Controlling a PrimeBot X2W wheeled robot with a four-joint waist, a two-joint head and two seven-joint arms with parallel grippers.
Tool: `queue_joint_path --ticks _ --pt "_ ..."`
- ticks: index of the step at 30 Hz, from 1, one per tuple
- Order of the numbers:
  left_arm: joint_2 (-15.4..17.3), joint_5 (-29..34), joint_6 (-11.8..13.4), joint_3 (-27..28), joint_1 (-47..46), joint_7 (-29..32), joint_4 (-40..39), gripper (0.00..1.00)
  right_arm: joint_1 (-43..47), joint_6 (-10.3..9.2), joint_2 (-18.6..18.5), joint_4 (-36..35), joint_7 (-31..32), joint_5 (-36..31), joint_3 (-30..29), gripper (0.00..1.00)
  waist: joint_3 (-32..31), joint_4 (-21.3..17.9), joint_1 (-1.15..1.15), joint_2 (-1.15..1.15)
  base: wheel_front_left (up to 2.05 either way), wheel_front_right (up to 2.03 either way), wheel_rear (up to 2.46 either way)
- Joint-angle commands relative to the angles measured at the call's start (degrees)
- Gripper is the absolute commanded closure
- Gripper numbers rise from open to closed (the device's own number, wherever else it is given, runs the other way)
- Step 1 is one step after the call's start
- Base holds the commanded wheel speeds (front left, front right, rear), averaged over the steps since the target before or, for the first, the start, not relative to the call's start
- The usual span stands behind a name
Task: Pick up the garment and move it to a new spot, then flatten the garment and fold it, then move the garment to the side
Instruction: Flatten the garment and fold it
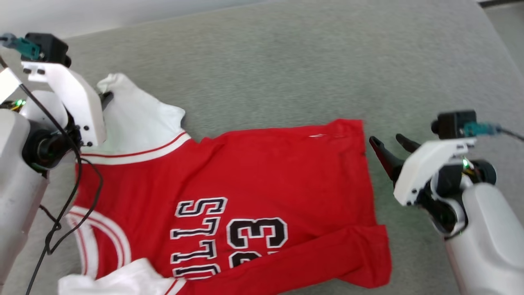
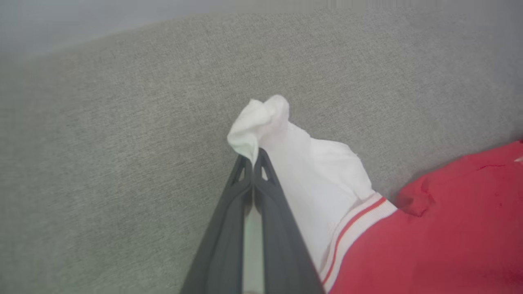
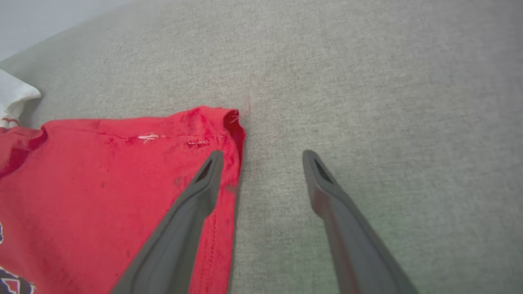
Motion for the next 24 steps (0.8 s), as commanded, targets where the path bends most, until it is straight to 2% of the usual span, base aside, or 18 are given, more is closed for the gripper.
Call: queue_joint_path --ticks 1,7,11,13,14,15,24 --pt "-0.41 0.39 -0.22 -0.08 -0.76 -0.68 -0.58 1.00 -2.41 -0.03 -0.57 1.82 1.62 0.32 1.10 0.00 -0.60 2.97 0.00 0.00 0.00 0.00 0.00" --pt "-2.06 0.41 -1.01 -0.49 -1.31 -2.19 -3.53 1.00 -10.62 -0.03 -2.50 11.07 8.93 0.29 4.87 0.00 1.00 7.54 0.00 0.00 0.00 0.00 0.00" --pt "-2.61 -0.02 -1.53 -0.51 -0.43 -3.45 -4.46 1.00 -12.96 -0.03 -2.86 18.49 16.61 0.65 7.30 0.00 1.44 9.62 0.00 0.00 0.00 0.00 0.00" --pt "-2.60 -0.27 -1.85 -0.54 0.24 -3.99 -4.35 1.00 -12.52 -0.03 -2.19 22.74 21.86 0.84 7.38 0.64 1.07 10.24 0.00 0.00 0.00 0.00 0.00" --pt "-2.66 -0.29 -1.92 -0.49 0.46 -4.49 -4.31 1.00 -12.59 -0.03 -1.87 23.82 23.19 0.94 7.38 0.89 0.85 10.52 0.00 0.00 0.00 0.00 0.00" --pt "-2.77 -0.37 -2.00 -0.40 0.67 -4.74 -4.22 1.00 -12.95 -0.02 -1.74 24.38 23.98 0.91 7.28 1.00 0.56 10.77 0.00 0.00 0.00 0.00 0.00" --pt "-1.85 -2.11 -1.44 2.20 4.32 -9.92 -3.40 1.00 -18.73 -0.04 -4.53 20.11 17.16 -0.99 5.45 1.00 -3.77 11.81 0.00 0.00 0.00 0.00 0.00"
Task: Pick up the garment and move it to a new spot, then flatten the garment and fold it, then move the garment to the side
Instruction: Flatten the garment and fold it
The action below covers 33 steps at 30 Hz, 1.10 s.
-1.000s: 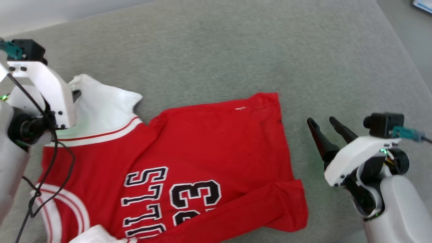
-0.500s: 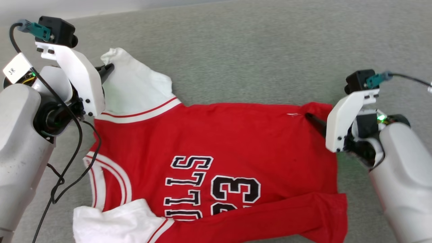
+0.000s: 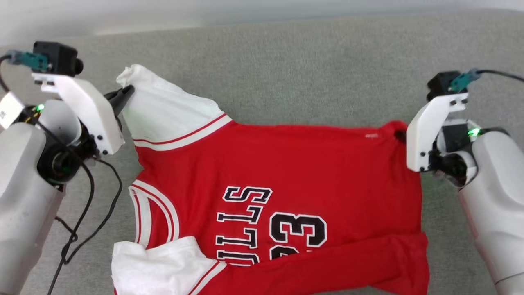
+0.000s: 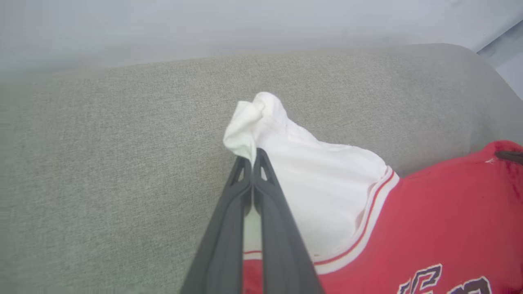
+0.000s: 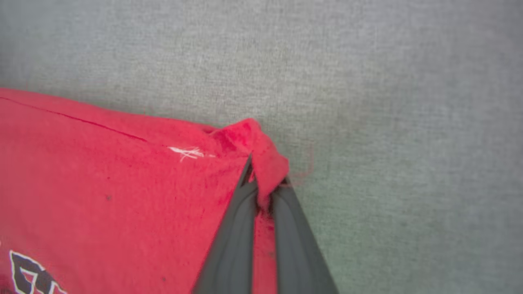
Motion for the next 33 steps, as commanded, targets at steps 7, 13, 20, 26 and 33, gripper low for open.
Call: queue_joint_path --ticks 7,13,20,26,33 --pt "1.71 -3.16 1.82 2.89 10.59 -5.41 -3.62 1.00 6.18 -0.05 -2.16 -6.13 -4.91 -0.07 -2.12 1.00 -6.39 1.38 0.00 0.00 0.00 0.00 0.00" --pt "2.69 -8.20 4.79 5.87 25.88 -10.05 -9.54 1.00 17.49 -0.05 -3.00 -11.41 -6.86 0.15 -2.27 1.00 -10.93 1.63 0.00 0.00 0.00 0.00 0.00" --pt "0.90 -11.93 8.88 5.91 42.34 -13.88 -15.39 1.00 29.40 -0.05 -1.92 -14.98 -9.32 2.22 -5.02 1.00 -13.60 1.94 0.00 0.00 0.00 0.00 0.00" --pt "-1.35 -12.37 11.02 5.03 49.06 -16.41 -16.03 0.00 37.69 -0.05 -0.74 -16.52 -10.12 2.00 -7.24 0.00 -15.18 2.19 0.00 0.00 0.00 0.00 0.00" --pt "-2.98 -8.81 11.22 5.03 49.41 -22.86 -17.17 0.00 42.62 -0.04 0.95 -21.09 -13.34 2.01 -10.35 0.00 -16.26 2.04 0.00 0.00 0.00 0.00 0.00"
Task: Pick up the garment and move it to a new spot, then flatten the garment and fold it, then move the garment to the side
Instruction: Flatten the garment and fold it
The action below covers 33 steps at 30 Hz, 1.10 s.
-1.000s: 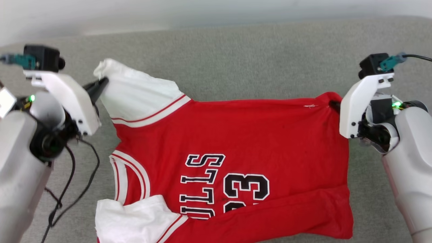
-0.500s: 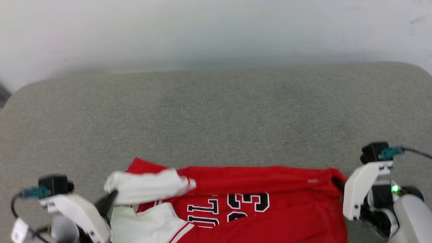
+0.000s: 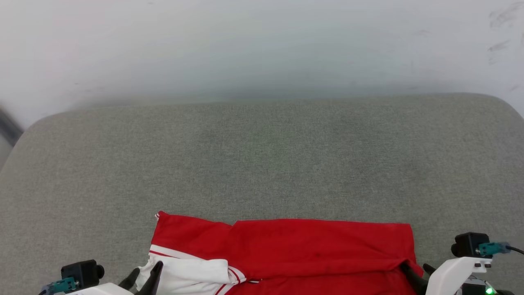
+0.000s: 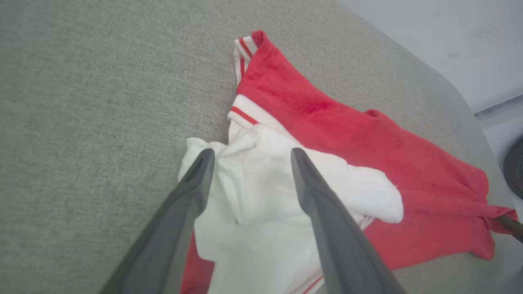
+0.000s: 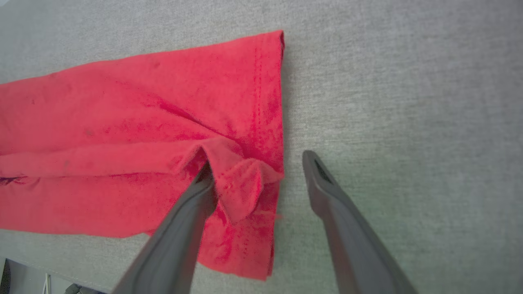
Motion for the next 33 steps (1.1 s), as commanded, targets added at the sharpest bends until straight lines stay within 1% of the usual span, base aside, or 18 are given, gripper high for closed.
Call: queue_joint_path --ticks 1,5,7,12,16,17,21,23,24,28,33 --pt "0.12 1.30 0.29 0.09 -0.17 -1.36 -0.57 0.00 1.02 -0.03 0.30 -1.16 -0.22 -0.01 -0.51 0.00 -0.38 -0.18 0.01 0.00 0.00 0.00 0.00" --pt "0.30 5.47 1.63 0.69 -1.15 -6.75 -3.26 0.00 2.87 -0.03 0.90 -6.74 0.26 -0.26 -2.59 0.00 -1.01 -0.61 0.01 0.00 0.00 0.00 0.00" --pt "0.53 7.89 2.77 0.89 -1.46 -9.03 -4.73 0.00 3.49 -0.03 0.94 -9.62 1.49 -0.49 -3.96 0.00 -1.30 -0.82 0.01 0.00 0.00 0.00 0.00" --pt "0.05 14.56 6.21 1.57 -2.56 -12.14 -8.72 0.00 3.86 -0.03 0.63 -15.02 7.13 -1.15 -7.37 0.00 -1.53 -1.05 0.01 0.00 0.00 0.00 0.00" --pt "-1.62 19.88 8.02 3.11 -3.43 -12.99 -11.78 0.00 3.57 -0.03 -0.15 -17.75 12.75 -2.98 -9.00 0.00 -1.05 -0.49 0.01 0.00 0.00 0.00 0.00" --pt "-2.07 20.88 7.93 3.34 -3.46 -13.09 -12.30 0.00 3.77 -0.03 -0.65 -18.19 14.32 -3.72 -8.96 0.00 -0.86 -0.02 0.01 0.00 0.00 0.00 0.00" --pt "-3.67 25.68 7.26 4.44 -4.65 -13.19 -14.72 0.00 4.61 -0.03 -0.07 -19.20 18.14 -4.62 -9.20 0.00 0.61 1.92 0.01 0.00 0.00 0.00 0.00" --pt "-4.17 27.88 6.92 4.81 -5.20 -13.21 -15.75 0.00 4.32 -0.03 0.56 -19.15 19.20 -5.02 -9.45 0.00 1.99 3.01 0.01 0.00 0.00 0.00 0.00" --pt "-5.09 30.24 6.28 4.98 -5.72 -13.22 -16.84 0.00 3.65 -0.03 1.91 -18.05 20.86 -5.21 -9.34 0.00 3.90 4.41 0.01 0.00 0.00 0.00 0.00" --pt "-6.18 31.97 5.57 5.25 -6.28 -13.22 -17.30 0.00 3.26 -0.03 3.34 -15.49 22.46 -5.10 -9.14 0.00 5.80 5.70 0.01 0.00 0.00 0.00 0.00" --pt "-7.17 32.90 4.68 6.03 -6.25 -13.23 -16.44 0.00 3.67 -0.03 4.95 -10.21 25.12 -4.23 -7.80 0.00 6.83 6.32 0.01 0.00 0.00 0.00 0.00"
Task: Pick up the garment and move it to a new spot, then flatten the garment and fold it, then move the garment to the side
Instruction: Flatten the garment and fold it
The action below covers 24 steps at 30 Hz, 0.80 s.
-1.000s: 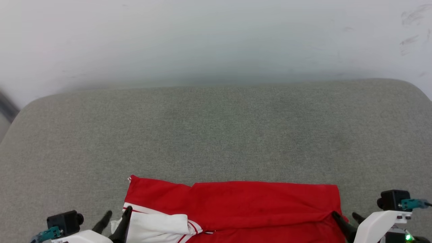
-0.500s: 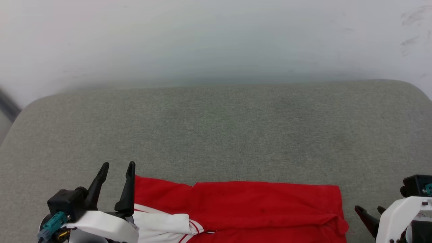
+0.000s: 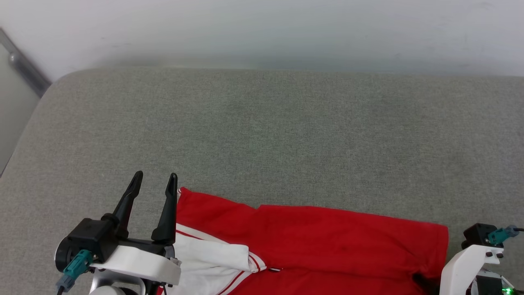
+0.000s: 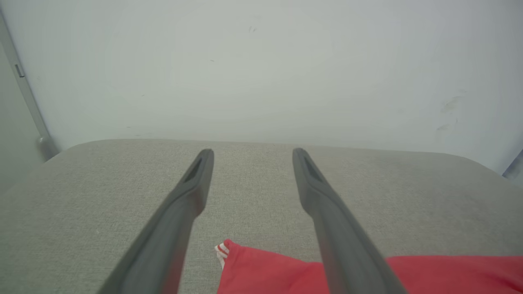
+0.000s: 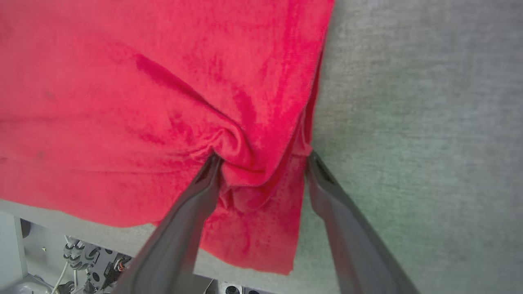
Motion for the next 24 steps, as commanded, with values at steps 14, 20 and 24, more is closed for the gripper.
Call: queue_joint_path --ticks 14,20,24 --pt "0.65 2.72 0.27 0.42 1.52 0.00 1.96 0.00 -2.25 0.03 -0.49 1.76 -0.79 2.72 2.11 1.00 -3.39 -1.92 0.00 0.00 0.00 0.00 0.00" --pt "0.68 3.39 1.67 0.17 2.44 0.53 1.56 0.00 -2.56 -0.03 -3.22 0.59 -0.37 2.06 -1.87 1.00 -4.75 -3.41 0.00 0.00 0.00 0.00 0.00" --pt "0.49 3.38 2.13 0.00 2.68 0.54 1.13 0.00 -0.93 -0.03 -3.88 -0.54 0.24 1.20 -7.34 1.00 -5.06 -4.10 0.00 0.00 0.00 0.00 0.00"
